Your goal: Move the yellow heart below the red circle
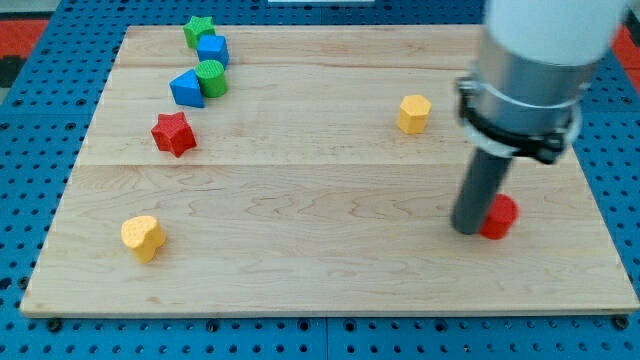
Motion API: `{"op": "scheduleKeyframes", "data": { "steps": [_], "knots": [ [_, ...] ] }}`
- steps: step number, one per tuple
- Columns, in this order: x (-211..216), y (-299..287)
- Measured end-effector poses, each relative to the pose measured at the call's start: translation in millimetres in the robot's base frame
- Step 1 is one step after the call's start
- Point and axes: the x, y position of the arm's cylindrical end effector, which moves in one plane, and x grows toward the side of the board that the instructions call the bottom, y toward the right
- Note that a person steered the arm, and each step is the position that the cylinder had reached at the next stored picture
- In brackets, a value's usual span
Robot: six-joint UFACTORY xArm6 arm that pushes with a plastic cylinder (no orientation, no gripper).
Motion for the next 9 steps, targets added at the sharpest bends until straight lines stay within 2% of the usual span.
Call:
{"op": "scheduleKeyframes", "data": {
  "steps": [1,2,3,4,5,6,7,8,9],
  "knots": [
    [0.3,-23.6],
    [78.7,-82.5],
    [88.7,-146.6],
    [85.7,-308.3],
    [57.3,-385.6],
    [19.9,-352.1],
    [-7.0,-271.3],
    [-20.4,-272.0],
    [-5.3,-362.2]
  ]
}}
